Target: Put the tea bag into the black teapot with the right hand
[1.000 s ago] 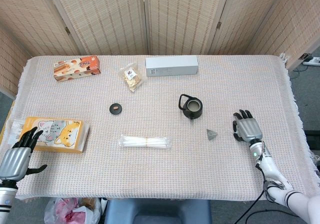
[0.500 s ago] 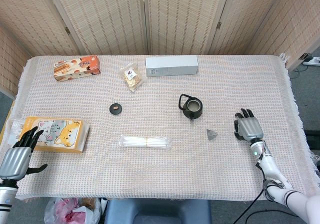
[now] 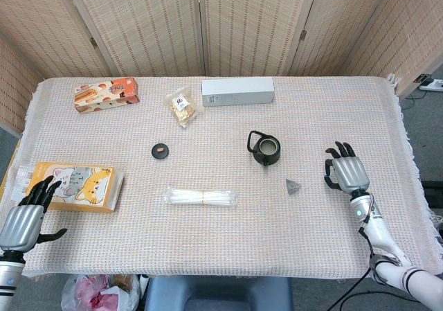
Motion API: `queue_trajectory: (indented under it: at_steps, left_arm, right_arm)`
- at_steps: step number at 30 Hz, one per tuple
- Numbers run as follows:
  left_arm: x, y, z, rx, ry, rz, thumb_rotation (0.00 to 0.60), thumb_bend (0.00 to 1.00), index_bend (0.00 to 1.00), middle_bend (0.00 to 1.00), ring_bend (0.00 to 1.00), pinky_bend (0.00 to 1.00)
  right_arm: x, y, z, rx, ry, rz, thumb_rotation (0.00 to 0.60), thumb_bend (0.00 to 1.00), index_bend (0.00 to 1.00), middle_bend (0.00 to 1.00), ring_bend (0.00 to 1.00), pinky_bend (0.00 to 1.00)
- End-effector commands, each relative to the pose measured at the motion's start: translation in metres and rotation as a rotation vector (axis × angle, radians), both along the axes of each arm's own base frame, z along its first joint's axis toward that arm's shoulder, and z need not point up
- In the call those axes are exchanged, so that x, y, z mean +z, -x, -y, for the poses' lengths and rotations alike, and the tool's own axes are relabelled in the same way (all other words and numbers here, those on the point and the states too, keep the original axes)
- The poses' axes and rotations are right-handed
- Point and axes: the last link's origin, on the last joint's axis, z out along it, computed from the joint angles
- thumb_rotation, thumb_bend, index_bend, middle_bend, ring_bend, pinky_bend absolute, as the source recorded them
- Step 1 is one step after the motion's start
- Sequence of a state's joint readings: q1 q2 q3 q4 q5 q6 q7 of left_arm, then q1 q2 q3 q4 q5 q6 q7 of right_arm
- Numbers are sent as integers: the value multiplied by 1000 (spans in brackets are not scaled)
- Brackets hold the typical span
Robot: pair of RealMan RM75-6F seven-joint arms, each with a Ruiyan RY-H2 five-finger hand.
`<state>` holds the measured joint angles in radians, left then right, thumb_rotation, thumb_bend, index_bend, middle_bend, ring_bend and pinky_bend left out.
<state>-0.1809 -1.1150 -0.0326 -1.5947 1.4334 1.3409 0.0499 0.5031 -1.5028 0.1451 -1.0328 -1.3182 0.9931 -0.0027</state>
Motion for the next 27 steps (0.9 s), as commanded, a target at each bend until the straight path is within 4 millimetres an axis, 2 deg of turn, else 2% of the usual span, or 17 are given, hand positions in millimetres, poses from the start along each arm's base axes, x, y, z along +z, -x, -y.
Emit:
queue_trajectory:
  at_steps: [1, 6, 15, 21, 27]
  left_arm:
    - [0, 0, 1, -2, 0, 1, 600, 112, 0, 0, 36, 284]
    - [1, -1, 2, -8, -2, 0, 600, 112, 0, 0, 36, 284]
    - [2, 3, 0, 9, 11, 8, 600, 112, 0, 0, 36, 284]
    - [6, 5, -1, 19, 4, 22, 600, 112, 0, 0, 36, 283]
    - [6, 7, -3, 28, 16, 25, 600, 112, 0, 0, 36, 284]
  right_arm:
    - [27, -20, -1, 61, 69, 28, 600, 331, 648, 216, 0, 0]
    - [49, -49, 2, 128, 115, 29, 600, 332, 648, 221, 0, 0]
    - [70, -93, 11, 198, 163, 68, 600, 329, 648, 222, 0, 0]
    - [74, -116, 19, 233, 182, 75, 600, 329, 648, 228, 0, 0]
    - [70, -130, 32, 249, 196, 94, 600, 330, 648, 233, 0, 0]
